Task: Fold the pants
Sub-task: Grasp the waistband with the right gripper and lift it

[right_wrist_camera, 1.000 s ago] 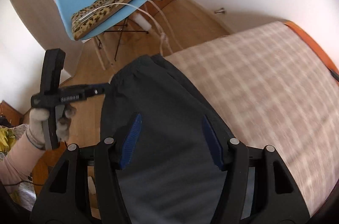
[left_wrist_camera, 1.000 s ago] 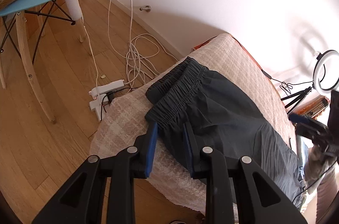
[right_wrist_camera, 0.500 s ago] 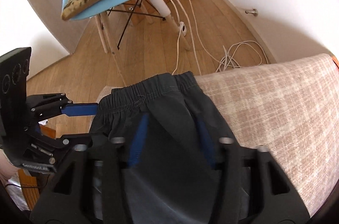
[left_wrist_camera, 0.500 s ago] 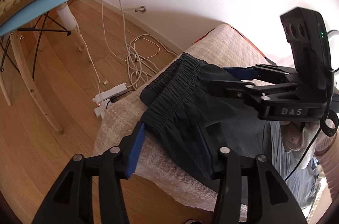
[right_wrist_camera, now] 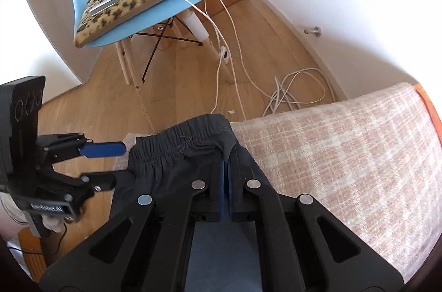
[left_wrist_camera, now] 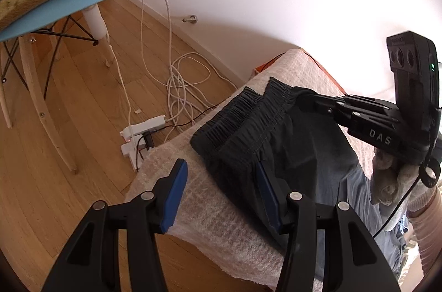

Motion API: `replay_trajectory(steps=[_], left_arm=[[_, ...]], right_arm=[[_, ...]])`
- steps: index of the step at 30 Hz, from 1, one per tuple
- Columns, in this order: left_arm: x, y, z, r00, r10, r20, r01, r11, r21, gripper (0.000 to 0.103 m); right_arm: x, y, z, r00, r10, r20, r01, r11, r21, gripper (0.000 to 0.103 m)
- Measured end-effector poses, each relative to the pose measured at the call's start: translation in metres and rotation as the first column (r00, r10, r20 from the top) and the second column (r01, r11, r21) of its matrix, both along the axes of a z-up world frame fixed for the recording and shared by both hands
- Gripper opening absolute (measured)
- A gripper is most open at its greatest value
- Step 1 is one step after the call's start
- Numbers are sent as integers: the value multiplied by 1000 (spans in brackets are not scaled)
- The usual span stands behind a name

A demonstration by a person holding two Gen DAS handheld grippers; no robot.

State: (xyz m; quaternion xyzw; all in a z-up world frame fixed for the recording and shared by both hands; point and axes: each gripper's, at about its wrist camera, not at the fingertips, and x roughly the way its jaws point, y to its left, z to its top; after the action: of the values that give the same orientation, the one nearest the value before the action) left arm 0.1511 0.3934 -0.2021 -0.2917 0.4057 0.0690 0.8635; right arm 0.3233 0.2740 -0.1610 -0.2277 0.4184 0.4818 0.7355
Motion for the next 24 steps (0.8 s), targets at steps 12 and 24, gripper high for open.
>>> replay_trajectory(steps=[12,24], left_arm=[[18,9,-20,999,47,15,-46,995,-87,49],[11,-10,2,986,10,164,-10,1000,-4,17]], right_arm=[[12,-3,-16,999,-35,1,35,994,-106,3],[18,-21,24,932,-149,-330,152,988,-15,62]])
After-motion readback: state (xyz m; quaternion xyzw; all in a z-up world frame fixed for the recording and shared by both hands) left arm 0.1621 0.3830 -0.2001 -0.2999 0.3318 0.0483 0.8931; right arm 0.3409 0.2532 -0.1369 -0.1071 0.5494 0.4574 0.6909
